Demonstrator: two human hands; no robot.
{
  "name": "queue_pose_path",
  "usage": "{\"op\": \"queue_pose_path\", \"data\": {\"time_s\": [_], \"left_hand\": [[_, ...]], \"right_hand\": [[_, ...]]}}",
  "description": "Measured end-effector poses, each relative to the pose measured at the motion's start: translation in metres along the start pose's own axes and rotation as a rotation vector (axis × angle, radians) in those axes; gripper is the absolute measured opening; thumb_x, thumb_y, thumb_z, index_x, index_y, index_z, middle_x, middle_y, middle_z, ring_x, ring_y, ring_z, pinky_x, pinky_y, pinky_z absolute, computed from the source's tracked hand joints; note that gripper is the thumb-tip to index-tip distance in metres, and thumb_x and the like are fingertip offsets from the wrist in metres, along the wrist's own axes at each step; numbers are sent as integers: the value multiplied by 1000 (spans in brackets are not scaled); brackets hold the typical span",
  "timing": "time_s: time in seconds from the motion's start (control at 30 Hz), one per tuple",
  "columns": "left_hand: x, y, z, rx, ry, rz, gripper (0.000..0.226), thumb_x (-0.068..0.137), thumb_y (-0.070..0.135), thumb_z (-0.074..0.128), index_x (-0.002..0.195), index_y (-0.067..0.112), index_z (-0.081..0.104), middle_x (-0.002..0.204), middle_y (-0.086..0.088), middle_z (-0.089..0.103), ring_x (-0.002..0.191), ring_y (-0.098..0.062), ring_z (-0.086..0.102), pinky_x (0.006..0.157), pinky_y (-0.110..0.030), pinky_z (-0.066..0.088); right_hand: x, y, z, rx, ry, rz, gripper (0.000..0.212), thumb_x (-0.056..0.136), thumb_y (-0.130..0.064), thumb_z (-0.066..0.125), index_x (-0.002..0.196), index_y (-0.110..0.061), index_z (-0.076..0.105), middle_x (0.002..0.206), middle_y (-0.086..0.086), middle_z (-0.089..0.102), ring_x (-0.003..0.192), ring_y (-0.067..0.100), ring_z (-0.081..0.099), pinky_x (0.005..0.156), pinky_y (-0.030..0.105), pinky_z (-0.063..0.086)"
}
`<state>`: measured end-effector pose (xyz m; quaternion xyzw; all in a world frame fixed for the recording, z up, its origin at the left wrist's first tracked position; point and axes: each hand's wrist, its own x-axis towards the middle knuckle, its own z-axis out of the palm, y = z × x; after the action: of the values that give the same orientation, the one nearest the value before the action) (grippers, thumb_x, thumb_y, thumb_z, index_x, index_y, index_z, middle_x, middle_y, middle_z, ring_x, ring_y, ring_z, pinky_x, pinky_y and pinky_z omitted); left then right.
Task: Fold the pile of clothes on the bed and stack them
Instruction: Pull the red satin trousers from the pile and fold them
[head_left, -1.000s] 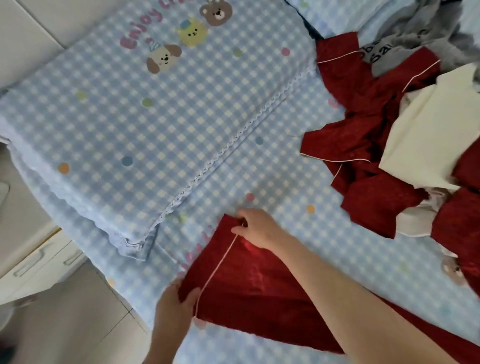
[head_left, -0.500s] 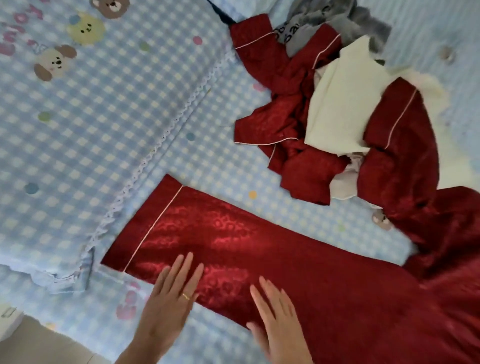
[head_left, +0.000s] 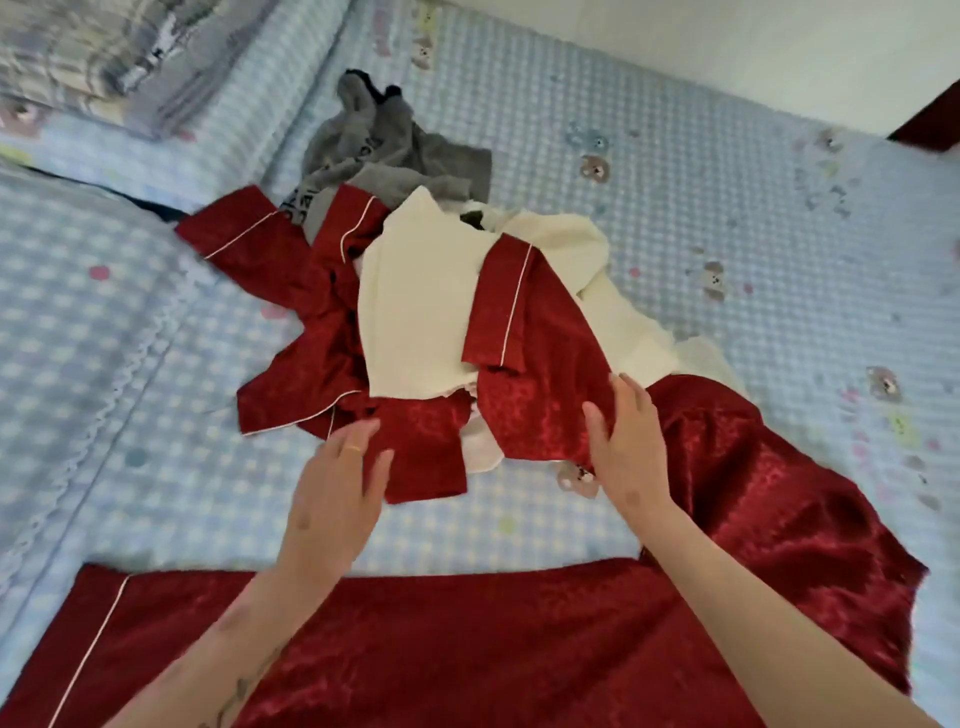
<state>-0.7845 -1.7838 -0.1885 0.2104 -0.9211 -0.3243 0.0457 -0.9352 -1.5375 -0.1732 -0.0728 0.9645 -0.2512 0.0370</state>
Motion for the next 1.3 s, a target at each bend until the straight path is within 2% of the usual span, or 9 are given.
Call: {"op": "queue_pose_path", "data": {"time_s": [0.1, 0.2, 0.37, 0.5, 0.73, 0.83, 0.97, 1.17, 1.3], "left_hand": [[111, 67, 22, -176, -13, -82, 49, 91, 35, 57, 130, 6, 48, 122, -13, 59, 114, -28, 55, 99, -36, 40], [179, 113, 50, -241, -151, -213, 70, 87, 47, 57, 140, 7, 32, 131, -16, 53, 122, -31, 49, 103, -39, 37], [193, 93, 43, -202, -61, -183, 30, 87, 14, 55, 114, 8, 63, 114, -13, 66, 109, -29, 59, 95, -32, 41], [150, -11, -46, -33, 140, -294, 23, 87, 11, 53, 106, 8, 66, 103, -18, 68, 99, -34, 62, 89, -42, 45], [80, -103, -75, 52, 26, -586, 34, 88, 2, 52, 121, -1, 52, 109, -28, 63, 108, -40, 57, 95, -45, 41], [89, -97, -48, 109, 32, -310, 52, 86, -8, 49, 137, -7, 38, 135, -31, 44, 128, -42, 40, 109, -45, 29], [123, -87, -25, 232, -222, -52, 70, 83, -13, 42, 147, 8, 25, 149, -19, 33, 141, -33, 23, 116, -39, 20], [124, -95, -25, 597, -366, 114, 60, 83, 21, 64, 137, 14, 40, 116, -10, 60, 108, -30, 54, 97, -35, 37], [107, -94, -70, 538, -85, 238, 16, 83, 12, 66, 98, 7, 66, 87, -14, 60, 86, -37, 59, 79, -46, 44]], "right_hand": [[52, 6, -5, -33, -94, 82, 62, 92, -39, 56, 140, -5, 36, 138, 16, 46, 127, 32, 43, 106, 42, 36], [65, 7, 3, -70, -129, 68, 41, 90, -31, 59, 125, -10, 52, 118, 9, 59, 112, 28, 54, 94, 37, 41], [46, -1, 9, 214, -128, -111, 11, 90, -17, 58, 98, -11, 63, 89, 1, 58, 87, 19, 56, 78, 23, 38], [35, 0, 9, 232, -245, -200, 23, 91, -24, 59, 112, -14, 62, 99, 0, 58, 93, 19, 58, 88, 27, 42], [41, 27, 16, -193, -391, -238, 58, 83, -42, 65, 133, -19, 47, 136, 4, 47, 126, 25, 44, 103, 42, 38], [46, 25, 20, -276, -361, -241, 54, 82, -47, 65, 126, -20, 51, 126, 3, 51, 118, 25, 49, 96, 42, 42], [53, 26, 23, -325, -377, -236, 39, 86, -47, 59, 111, -19, 52, 113, -1, 56, 111, 23, 51, 91, 41, 41], [52, 34, 32, -400, -414, -292, 22, 85, -28, 63, 103, -16, 56, 109, 1, 56, 114, 24, 48, 88, 39, 40], [35, 17, 1, -114, -281, -326, 7, 89, -19, 59, 93, -13, 57, 90, -2, 57, 89, 25, 59, 79, 37, 44]]}}
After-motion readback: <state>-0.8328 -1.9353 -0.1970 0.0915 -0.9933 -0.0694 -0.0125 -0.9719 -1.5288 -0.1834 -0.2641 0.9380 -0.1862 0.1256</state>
